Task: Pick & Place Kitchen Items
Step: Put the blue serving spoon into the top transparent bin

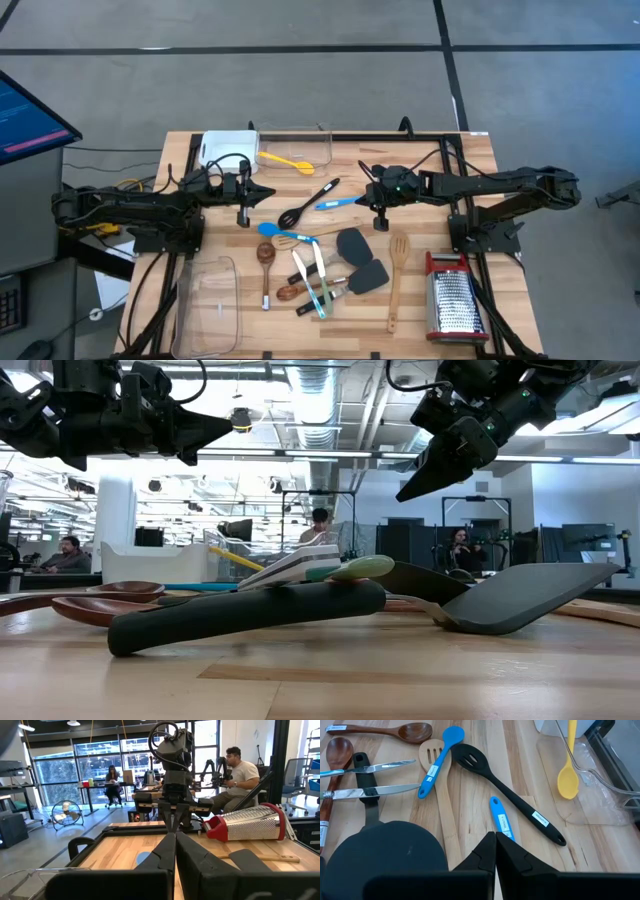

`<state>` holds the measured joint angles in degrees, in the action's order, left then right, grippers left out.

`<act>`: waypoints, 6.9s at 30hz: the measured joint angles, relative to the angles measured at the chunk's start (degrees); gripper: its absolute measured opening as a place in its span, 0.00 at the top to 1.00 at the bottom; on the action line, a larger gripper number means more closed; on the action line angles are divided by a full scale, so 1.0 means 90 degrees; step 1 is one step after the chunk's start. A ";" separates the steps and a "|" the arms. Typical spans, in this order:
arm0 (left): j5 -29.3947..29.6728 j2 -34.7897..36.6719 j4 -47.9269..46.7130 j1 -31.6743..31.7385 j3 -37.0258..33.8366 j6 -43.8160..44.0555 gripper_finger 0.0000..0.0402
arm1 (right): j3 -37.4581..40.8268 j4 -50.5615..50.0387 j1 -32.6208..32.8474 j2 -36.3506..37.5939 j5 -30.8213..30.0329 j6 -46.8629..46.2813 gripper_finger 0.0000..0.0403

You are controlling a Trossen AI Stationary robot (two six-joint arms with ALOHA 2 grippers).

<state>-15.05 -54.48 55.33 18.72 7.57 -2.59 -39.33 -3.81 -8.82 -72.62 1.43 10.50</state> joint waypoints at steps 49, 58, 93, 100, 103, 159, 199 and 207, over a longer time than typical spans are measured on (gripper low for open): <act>-0.0001 0.0001 0.0603 0.0000 0.0001 -0.0043 1.00 | 0.0000 0.1098 0.0019 0.0000 -0.0165 -0.0479 1.00; -0.0010 -0.0056 0.1559 -0.0003 0.0263 0.0249 1.00 | -0.0002 0.0839 0.0005 0.0056 -0.0163 -0.0341 1.00; 0.0119 -0.2671 -0.2907 -0.0465 0.3776 -0.0561 1.00 | 0.2217 0.1066 -0.0165 0.5182 -0.0090 0.0447 1.00; 0.0584 -0.2671 -0.2916 -0.0825 0.3779 -0.0568 1.00 | 0.2638 0.1120 -0.0510 0.5939 -0.0095 0.0294 1.00; 0.0867 -0.2671 -0.2934 -0.0981 0.3811 -0.0569 1.00 | 0.2657 0.1124 -0.0635 0.6052 -0.0122 0.0286 1.00; 0.0971 -0.4692 -0.8519 -0.1685 0.6135 -0.1014 1.00 | 0.2657 0.1285 -0.0862 0.5730 -0.0141 0.0335 1.00; 0.2454 -0.4690 -0.9807 -0.2606 0.5894 -0.0275 0.99 | 0.2657 0.1209 -0.0865 0.5730 -0.0163 0.0396 1.00; 0.2444 -0.4690 -0.9727 -0.2606 0.5894 -0.0333 0.90 | 0.2657 0.1212 -0.0865 0.5730 -0.0163 0.0396 1.00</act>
<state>6.94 -96.68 -32.21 -4.73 60.62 -5.58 -15.42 7.09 -16.60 -21.05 -0.03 14.06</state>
